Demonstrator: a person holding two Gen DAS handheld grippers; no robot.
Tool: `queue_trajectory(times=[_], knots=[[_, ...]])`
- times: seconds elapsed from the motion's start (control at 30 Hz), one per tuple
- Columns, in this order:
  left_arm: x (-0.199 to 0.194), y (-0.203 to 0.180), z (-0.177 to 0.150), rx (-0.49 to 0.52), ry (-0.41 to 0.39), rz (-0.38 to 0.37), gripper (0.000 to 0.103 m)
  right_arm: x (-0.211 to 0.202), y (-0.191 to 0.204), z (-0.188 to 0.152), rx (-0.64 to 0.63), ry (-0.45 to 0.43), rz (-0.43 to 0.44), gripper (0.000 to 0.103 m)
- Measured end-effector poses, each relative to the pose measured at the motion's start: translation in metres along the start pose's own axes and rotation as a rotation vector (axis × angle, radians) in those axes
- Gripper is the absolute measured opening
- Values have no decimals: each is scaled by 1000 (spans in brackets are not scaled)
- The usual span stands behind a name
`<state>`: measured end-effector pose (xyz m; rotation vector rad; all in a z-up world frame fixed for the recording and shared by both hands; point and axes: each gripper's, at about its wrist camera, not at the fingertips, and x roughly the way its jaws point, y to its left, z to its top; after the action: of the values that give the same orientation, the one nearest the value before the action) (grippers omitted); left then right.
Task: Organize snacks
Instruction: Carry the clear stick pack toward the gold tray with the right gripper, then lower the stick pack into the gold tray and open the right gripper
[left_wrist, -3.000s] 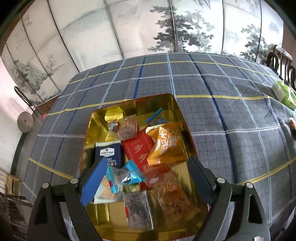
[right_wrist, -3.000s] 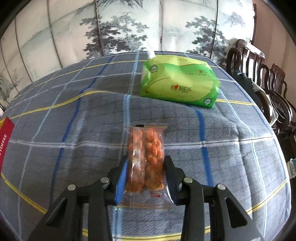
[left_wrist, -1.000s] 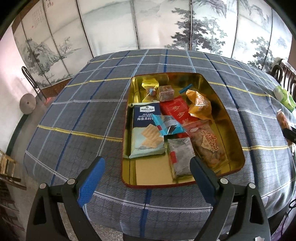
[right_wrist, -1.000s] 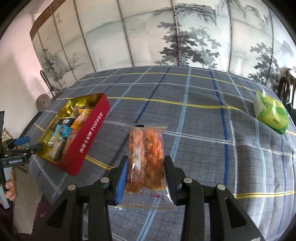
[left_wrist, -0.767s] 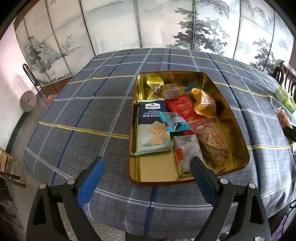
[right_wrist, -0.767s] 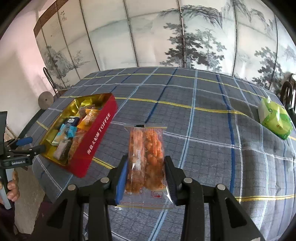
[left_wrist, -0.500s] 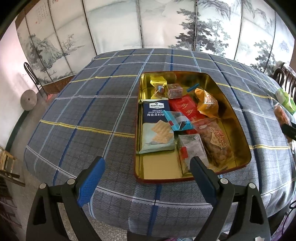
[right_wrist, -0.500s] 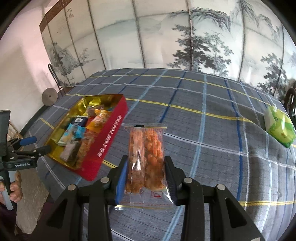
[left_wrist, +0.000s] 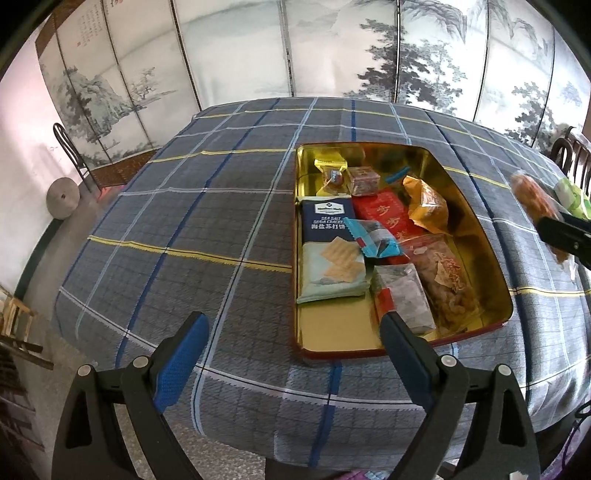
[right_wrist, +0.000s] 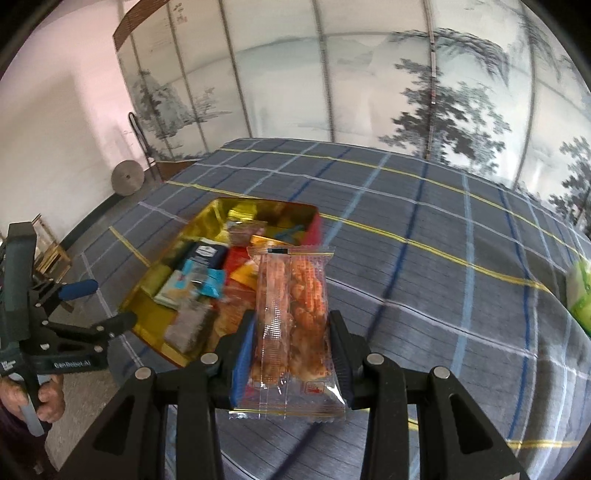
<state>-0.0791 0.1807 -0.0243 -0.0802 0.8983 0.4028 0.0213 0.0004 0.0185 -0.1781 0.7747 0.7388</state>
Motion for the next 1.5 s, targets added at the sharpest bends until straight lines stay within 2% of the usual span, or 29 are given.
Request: queue_trajectory(times=[0.37, 0.83, 1.5], knots=[[3, 11, -2, -4, -4, 21, 93, 36, 44, 19, -60, 38, 80, 39], [14, 33, -5, -37, 19, 30, 95, 74, 81, 34, -89, 87, 145, 39], [20, 43, -5, -49, 23, 30, 101, 111, 95, 48, -79, 132, 176, 39]])
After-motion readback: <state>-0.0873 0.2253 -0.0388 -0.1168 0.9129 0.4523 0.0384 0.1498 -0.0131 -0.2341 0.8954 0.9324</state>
